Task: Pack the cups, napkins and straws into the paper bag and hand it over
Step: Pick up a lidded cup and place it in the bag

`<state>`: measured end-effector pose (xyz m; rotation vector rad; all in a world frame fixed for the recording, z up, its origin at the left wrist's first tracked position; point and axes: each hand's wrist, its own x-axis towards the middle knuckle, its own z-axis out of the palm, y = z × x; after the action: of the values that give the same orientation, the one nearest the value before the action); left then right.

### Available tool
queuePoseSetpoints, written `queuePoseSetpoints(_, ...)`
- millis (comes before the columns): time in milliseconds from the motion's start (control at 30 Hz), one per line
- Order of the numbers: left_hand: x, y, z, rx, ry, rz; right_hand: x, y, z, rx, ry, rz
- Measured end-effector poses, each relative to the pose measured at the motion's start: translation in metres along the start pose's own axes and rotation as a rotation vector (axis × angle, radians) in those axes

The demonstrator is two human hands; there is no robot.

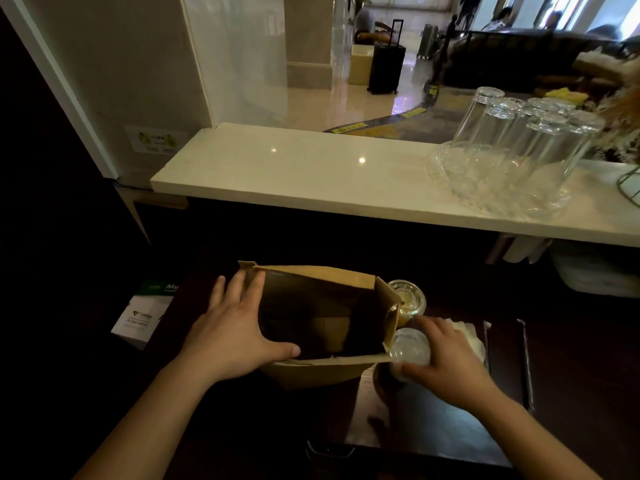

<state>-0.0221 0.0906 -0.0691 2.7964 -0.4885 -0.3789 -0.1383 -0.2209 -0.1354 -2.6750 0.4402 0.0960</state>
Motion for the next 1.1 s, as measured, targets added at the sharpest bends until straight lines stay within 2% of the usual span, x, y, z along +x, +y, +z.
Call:
queuePoseSetpoints(67,-0.002,0.001,-0.001,-0.008,0.002,0.013,0.003,-0.002,0.012,-0.079,-0.131,0.007)
queuePoseSetpoints(167,-0.004,-0.001,-0.003,0.005,-0.007,0.040,0.009,-0.008,0.025,-0.171,-0.163,0.017)
queuePoseSetpoints(467,-0.006,-0.009,0.001,0.126,0.021,0.105,0.009,-0.007,0.028,-0.108,-0.023,0.119)
queuePoseSetpoints(567,-0.006,-0.008,-0.003,0.130,-0.006,0.125,-0.003,-0.011,0.012,0.005,0.068,0.149)
queuePoseSetpoints(700,-0.005,-0.009,-0.004,0.129,-0.033,0.152,-0.020,-0.023,-0.029,0.038,0.156,0.143)
queuePoseSetpoints(933,-0.004,-0.011,-0.005,0.148,-0.046,0.176,-0.050,-0.082,-0.117,0.210,0.379,-0.029)
queuePoseSetpoints(1100,-0.003,-0.009,-0.006,0.145,-0.041,0.190,-0.062,-0.139,-0.139,0.304,0.325,-0.228)
